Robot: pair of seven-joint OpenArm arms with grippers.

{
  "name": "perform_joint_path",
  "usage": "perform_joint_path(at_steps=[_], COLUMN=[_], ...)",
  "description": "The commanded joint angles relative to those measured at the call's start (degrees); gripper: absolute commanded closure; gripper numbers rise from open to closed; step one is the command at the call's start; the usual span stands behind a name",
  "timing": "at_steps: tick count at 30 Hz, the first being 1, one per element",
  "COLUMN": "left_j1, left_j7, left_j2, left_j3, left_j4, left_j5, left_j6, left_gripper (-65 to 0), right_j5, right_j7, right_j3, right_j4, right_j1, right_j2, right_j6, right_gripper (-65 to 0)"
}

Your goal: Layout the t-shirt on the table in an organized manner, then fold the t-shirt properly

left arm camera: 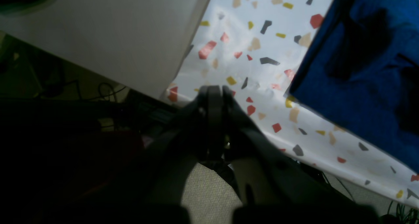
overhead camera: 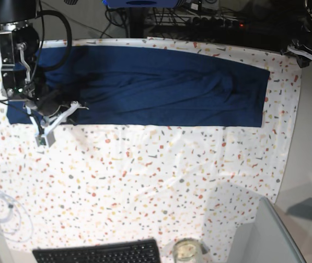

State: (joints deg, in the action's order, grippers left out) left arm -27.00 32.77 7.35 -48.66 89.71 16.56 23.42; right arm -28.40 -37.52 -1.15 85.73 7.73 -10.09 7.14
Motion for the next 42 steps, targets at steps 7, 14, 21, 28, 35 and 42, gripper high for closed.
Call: perform_joint_path(at_steps=[7,14,21,28,35,42], left_j1=[-0.29,-0.29,-0.29,-0.47,-1.52,6.39], left_j7=[-0.99,-0.99,-0.99,-0.91,5.86,10.79], left_j2=[0.95,0.95,0.95,0.69,-0.98,1.04], left_j3=[-0.52,-0.61,-0.35,-0.17,-0.61,-0.17], left_j4=[0.71,0.62,0.62,2.9,13.89,5.28], left_j5=[0.37,0.37,0.37,0.89,10.65,18.3], left_j6=[-0.08,-0.08,-0.08,-0.08,5.37,13.28], left_gripper=[0.0,0.0,0.0,0.0,0.0,-56.8], right_j5=[-0.56,-0.56,-0.56,-0.56,-0.65,-0.56], right_j7=[1.25,1.25,1.17,1.08,1.25,1.17], right_j3=[0.05,-0.04,-0.3,-0.48,-3.38,-4.08], right_j4=[-1.82,-9.73,-6.13,-3.84,5.65,5.91], right_j1=[-4.08,-6.45,-2.23,-1.62,1.99,3.13], right_j2=[-0.33,-0.42,-0.68,-0.68,-0.51,-0.68], right_j6=[0.56,0.56,0.56,0.56,0.56,0.56], right_gripper=[-0.6,-0.6,-0.6,-0.6,-0.6,-0.6])
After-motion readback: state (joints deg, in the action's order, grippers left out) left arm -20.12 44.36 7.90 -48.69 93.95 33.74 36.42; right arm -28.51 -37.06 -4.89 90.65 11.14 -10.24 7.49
